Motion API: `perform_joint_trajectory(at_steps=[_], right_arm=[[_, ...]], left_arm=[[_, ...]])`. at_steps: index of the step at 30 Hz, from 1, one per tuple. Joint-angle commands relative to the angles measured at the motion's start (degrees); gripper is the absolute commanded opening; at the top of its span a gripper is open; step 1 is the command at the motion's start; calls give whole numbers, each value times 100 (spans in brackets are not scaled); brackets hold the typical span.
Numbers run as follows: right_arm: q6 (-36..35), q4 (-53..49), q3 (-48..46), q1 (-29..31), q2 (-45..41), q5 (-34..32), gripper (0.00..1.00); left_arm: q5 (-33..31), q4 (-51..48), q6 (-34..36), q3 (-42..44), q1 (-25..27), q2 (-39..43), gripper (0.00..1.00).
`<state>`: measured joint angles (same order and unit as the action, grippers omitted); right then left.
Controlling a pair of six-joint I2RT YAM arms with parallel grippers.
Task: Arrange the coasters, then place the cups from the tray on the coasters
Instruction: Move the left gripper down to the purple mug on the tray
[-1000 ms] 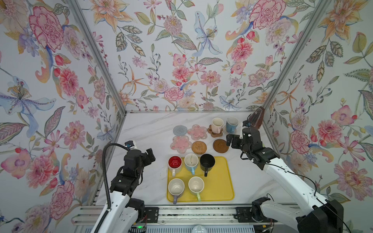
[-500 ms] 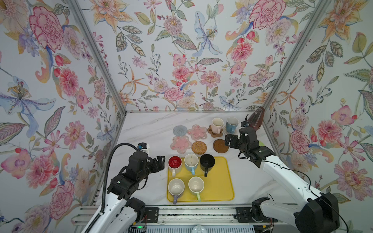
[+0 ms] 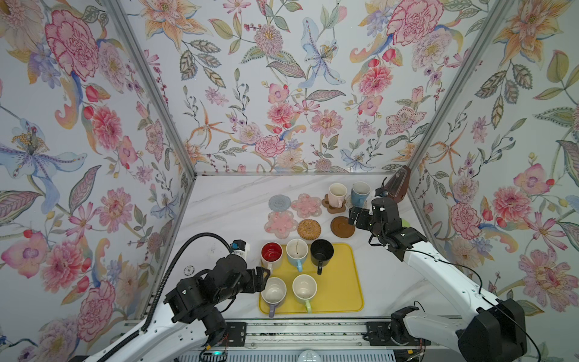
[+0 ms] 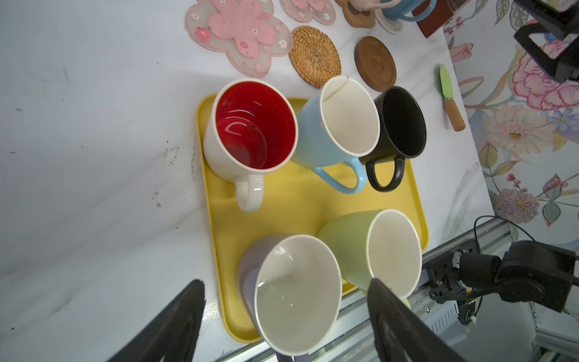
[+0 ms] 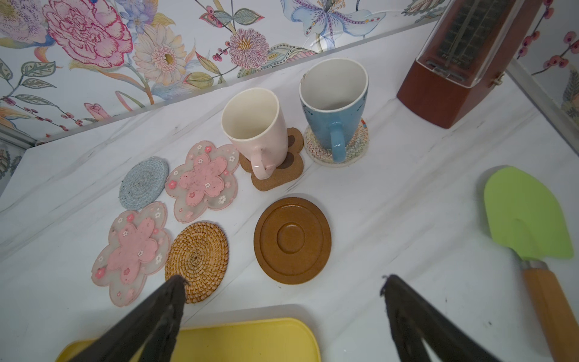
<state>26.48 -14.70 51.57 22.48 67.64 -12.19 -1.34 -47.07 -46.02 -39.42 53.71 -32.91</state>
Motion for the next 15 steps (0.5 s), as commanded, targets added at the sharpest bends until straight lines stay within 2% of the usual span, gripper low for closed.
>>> perform_joint_trajectory(at_steps=[1, 11, 15], right_arm=[[105, 10, -85, 37, 22, 41, 99], [128, -42, -156, 37, -78, 14, 99], [131, -9, -165, 37, -95, 19, 99]], left_arm=[[-344, -262, -464, -20, 524, -84, 83], [-1154, -675, -1873, 72, 2753, -391, 82], [-1230, -908, -2268, 85, 3284, -678, 82]])
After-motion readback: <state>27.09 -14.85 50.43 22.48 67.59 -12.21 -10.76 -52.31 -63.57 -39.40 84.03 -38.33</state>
